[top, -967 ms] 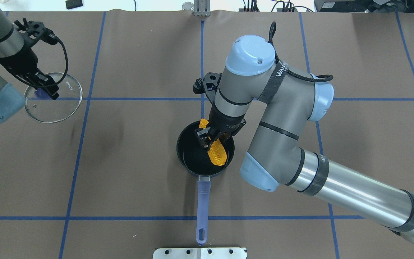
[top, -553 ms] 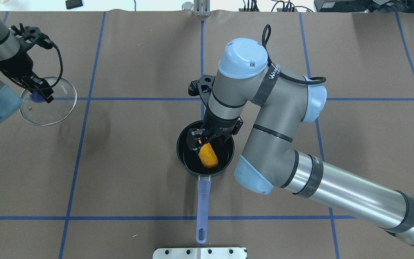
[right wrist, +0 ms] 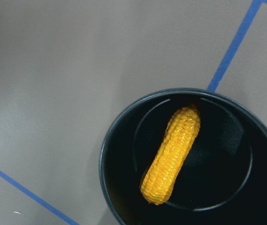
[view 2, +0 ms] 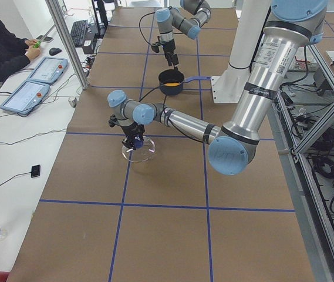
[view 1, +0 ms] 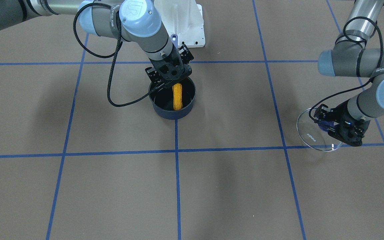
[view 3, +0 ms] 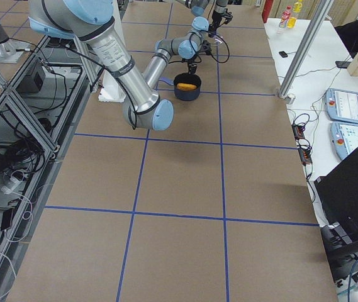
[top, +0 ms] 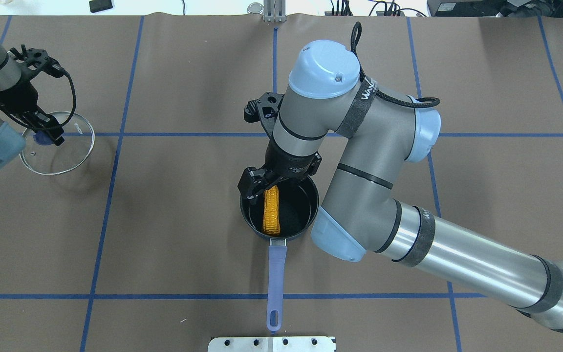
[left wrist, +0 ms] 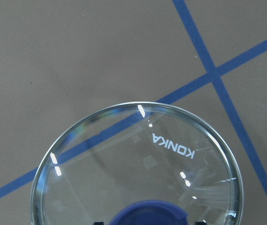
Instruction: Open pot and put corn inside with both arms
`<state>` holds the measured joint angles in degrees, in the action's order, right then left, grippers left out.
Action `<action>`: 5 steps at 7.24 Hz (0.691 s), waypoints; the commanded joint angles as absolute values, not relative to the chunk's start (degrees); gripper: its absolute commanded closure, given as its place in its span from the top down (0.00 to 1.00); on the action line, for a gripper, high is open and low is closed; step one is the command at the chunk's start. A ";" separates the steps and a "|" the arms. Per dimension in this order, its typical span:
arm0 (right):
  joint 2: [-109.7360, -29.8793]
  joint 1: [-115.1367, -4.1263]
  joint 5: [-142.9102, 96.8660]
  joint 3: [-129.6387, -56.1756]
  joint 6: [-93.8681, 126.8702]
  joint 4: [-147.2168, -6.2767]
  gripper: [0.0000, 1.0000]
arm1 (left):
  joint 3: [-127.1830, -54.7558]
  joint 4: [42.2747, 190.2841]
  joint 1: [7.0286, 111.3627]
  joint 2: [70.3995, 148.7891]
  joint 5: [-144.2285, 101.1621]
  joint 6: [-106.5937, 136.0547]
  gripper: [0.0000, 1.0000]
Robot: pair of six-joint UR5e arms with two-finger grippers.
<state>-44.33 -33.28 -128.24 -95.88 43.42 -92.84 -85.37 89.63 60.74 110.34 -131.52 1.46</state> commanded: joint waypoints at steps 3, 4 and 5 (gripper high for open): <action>-44.56 -33.31 -128.23 -95.89 43.42 -92.72 1.00 | -82.53 92.46 60.29 111.18 -134.37 1.76 0.64; -44.65 -33.31 -128.23 -95.89 43.33 -92.72 1.00 | -82.62 92.46 59.34 111.27 -134.47 1.76 0.64; -44.74 -33.31 -128.23 -95.89 43.33 -92.72 1.00 | -82.62 92.46 58.20 111.53 -134.47 2.02 0.64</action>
